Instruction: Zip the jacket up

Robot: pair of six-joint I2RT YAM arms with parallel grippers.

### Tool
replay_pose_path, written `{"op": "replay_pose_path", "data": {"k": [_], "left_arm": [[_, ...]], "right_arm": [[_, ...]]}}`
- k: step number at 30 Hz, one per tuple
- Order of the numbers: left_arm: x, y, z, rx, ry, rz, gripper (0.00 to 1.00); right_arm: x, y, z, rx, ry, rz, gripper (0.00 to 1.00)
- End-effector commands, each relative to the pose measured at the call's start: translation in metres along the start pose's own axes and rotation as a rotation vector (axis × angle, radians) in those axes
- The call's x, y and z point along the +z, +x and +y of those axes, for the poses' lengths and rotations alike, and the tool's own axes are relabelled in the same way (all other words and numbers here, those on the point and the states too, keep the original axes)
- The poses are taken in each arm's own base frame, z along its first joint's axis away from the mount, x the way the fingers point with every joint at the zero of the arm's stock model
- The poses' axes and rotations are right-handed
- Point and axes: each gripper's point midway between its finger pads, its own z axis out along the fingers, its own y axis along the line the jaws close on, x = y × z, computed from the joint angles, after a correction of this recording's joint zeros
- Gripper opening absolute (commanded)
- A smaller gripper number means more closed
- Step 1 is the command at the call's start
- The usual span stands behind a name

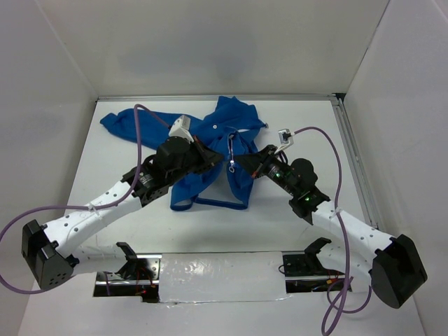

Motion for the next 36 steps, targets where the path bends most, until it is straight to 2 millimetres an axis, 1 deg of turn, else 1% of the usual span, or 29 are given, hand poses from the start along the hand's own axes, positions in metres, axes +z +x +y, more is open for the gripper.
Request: {"op": "replay_pose_path", "data": {"k": [1,5,11,15,19,23,29,30,36], "left_arm": [[-0.014,-0.012,-0.033,-0.004,0.123,-0.031,0.0],[-0.015,-0.012,-0.034,-0.003,0.131,-0.027,0.0],[-0.012,-0.011,-0.031,-0.009,0.114,-0.028,0.0],[-0.012,-0.012,-0.031,-0.003,0.115,-0.029,0.0],[-0.014,-0.011,-0.032,-0.003,0.125,-0.027,0.0],[-0.014,-0.011,-0.031,-0.009,0.114,-0.027,0.0],[-0.015,-0.014,-0.032,-0.005,0.119,-0.039,0.0],[-0.015,-0.014,-0.03,-0.003,0.111,-0.043,0.0],[-0.016,-0.015,-0.029,-0.003,0.107,-0.046,0.0]], "right_arm": [[-0.001,-0.023,0.027,-0.023,-0.095,-0.088,0.0],[0.002,-0.025,0.029,-0.014,-0.105,-0.092,0.0],[0.003,-0.026,0.039,-0.006,-0.149,-0.095,0.0],[0.003,-0.025,0.038,-0.001,-0.149,-0.088,0.0],[0.004,-0.029,0.039,0.0,-0.15,-0.105,0.0],[0.006,-0.027,0.041,-0.009,-0.149,-0.081,0.0],[0.003,-0.023,0.037,-0.02,-0.132,-0.065,0.0],[0.003,-0.022,0.035,-0.022,-0.126,-0.062,0.0],[0.001,-0.021,0.036,-0.031,-0.118,-0.056,0.0]]}}
